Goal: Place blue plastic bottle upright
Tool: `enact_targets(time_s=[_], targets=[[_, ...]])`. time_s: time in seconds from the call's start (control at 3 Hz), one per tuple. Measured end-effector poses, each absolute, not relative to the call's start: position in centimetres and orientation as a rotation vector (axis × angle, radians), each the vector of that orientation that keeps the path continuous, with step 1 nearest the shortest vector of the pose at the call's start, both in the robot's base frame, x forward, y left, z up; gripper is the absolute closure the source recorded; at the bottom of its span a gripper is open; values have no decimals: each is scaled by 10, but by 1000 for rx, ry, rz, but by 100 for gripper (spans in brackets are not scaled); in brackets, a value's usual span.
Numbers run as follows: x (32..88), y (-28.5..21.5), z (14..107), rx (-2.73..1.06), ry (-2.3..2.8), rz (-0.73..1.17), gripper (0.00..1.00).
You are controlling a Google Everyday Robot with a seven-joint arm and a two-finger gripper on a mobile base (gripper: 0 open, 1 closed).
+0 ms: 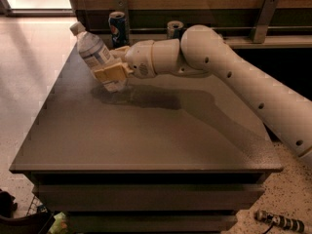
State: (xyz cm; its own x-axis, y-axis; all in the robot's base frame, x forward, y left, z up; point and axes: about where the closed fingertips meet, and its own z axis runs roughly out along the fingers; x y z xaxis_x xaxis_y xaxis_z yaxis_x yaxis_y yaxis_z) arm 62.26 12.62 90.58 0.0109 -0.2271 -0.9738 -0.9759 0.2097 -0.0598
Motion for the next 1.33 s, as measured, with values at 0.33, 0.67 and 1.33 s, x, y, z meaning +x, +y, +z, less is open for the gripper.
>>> enact_targets(time_s=[0.33,0.67,1.33], targets=[[627,139,902,-1228,1364,929,100],[628,147,898,-1230,1334,935,100],[621,133,881,-1138,1345,925,100]])
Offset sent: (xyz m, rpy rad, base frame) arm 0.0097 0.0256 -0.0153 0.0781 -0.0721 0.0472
